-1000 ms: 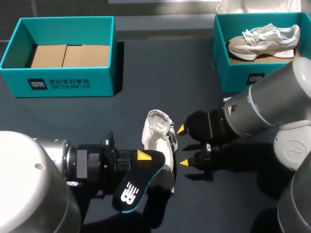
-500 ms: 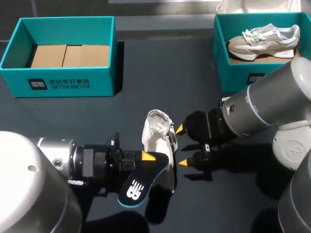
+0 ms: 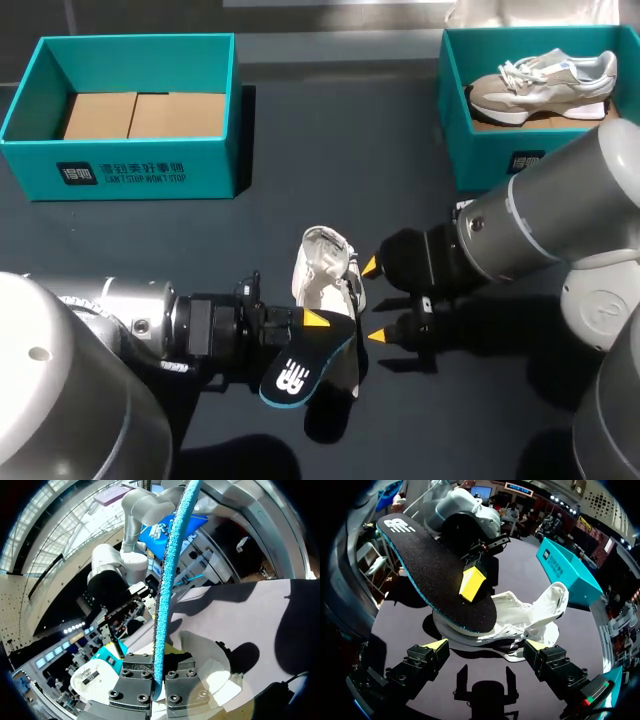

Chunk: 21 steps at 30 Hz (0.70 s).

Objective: Take the shoe out of the shoebox, open the shoe tongue, remove and reinsert the insole, then place the shoe into the shoebox

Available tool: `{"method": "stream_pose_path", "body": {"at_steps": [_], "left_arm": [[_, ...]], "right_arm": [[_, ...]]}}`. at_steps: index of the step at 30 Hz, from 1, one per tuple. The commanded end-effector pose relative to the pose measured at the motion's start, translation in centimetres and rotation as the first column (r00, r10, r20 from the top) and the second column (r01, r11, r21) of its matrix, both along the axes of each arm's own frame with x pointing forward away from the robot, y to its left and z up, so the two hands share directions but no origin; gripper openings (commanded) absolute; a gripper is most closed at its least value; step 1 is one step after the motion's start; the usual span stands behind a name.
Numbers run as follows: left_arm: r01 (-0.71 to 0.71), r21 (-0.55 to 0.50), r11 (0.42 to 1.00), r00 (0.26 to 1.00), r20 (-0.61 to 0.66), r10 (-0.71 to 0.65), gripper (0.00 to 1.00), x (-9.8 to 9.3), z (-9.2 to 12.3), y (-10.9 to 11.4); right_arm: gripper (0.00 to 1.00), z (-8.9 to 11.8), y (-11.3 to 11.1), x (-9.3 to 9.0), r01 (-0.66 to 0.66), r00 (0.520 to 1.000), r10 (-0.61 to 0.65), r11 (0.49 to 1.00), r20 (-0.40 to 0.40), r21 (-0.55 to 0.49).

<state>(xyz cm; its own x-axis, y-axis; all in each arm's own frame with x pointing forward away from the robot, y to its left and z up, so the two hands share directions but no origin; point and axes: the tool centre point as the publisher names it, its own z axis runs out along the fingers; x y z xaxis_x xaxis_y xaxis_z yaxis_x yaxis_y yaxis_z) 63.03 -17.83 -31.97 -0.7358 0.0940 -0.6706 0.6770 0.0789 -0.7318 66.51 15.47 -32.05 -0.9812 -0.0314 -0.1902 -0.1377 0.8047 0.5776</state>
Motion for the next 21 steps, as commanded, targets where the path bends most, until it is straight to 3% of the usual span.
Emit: {"method": "stream_pose_path", "body": {"at_steps": [1,16,21], "left_arm": [[0.003,0.005,1.0,1.0,-0.004,-0.003,0.0,1.1,-1.1,-0.9],[-0.035,0.045,0.998,0.999,-0.026,0.036,0.0,4.4,-4.9,-1.2],[-0.056,0.041,0.998,0.998,-0.032,0.057,0.0,4.3,-4.8,-0.9]], "right_arm": [[1.0,-0.1,0.1,-0.1,0.002,1.0,-0.002,1.0,0.001,0.0],[1.0,-0.1,0.1,-0.1,0.002,1.0,-0.002,1.0,0.001,0.0],[1.0,-0.1,0.1,-0.1,0.002,1.0,-0.002,1.0,0.001,0.0]]}}
